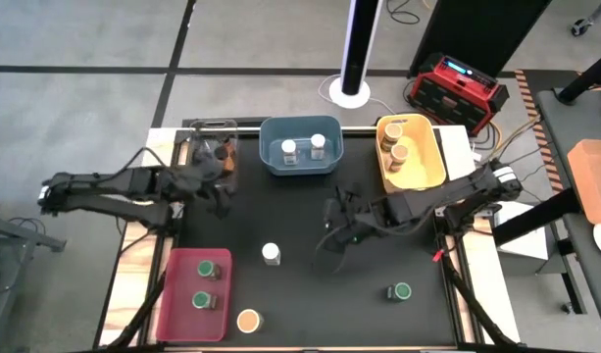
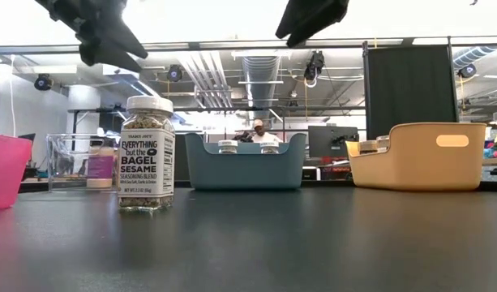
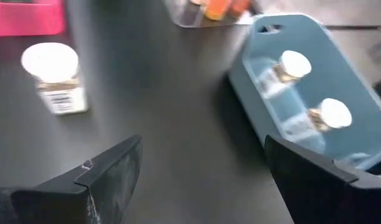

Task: Sort spices by type
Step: Put the white seasoning bottle into the blue bin

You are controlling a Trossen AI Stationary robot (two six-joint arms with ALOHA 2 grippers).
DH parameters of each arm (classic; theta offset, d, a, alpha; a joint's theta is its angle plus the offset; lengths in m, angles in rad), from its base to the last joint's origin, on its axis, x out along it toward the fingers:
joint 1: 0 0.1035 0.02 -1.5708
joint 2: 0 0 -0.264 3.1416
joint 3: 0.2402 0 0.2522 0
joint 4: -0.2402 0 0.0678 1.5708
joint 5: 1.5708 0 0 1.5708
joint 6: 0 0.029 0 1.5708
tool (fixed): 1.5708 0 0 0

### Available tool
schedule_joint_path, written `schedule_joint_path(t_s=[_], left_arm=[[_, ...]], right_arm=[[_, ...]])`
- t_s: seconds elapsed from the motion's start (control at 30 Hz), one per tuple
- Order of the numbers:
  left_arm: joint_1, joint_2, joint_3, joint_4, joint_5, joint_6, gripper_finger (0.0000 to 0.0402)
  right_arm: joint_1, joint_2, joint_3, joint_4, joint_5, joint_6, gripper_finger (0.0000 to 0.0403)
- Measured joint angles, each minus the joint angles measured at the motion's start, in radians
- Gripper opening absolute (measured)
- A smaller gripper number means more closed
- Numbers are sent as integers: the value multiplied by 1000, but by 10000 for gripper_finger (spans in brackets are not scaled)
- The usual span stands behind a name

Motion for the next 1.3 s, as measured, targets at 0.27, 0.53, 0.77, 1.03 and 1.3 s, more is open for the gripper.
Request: schedule_joint_path(t_s=[0.27,0.53,0.77,1.03,1.3], left_arm=[[-168,53,-6,54,-98,-18,261],[-213,78,-6,68,-149,-19,261],[-215,77,-6,70,-156,-16,261],[-214,78,-6,74,-157,-15,261],[-214,79,-6,78,-158,-14,261]], right_arm=[[55,82,-62,290,-80,-112,329],[35,220,-68,569,-157,-215,331],[2,317,-58,740,-227,-228,339],[-20,371,-57,846,-296,-206,339],[-21,400,-56,895,-326,-174,356]])
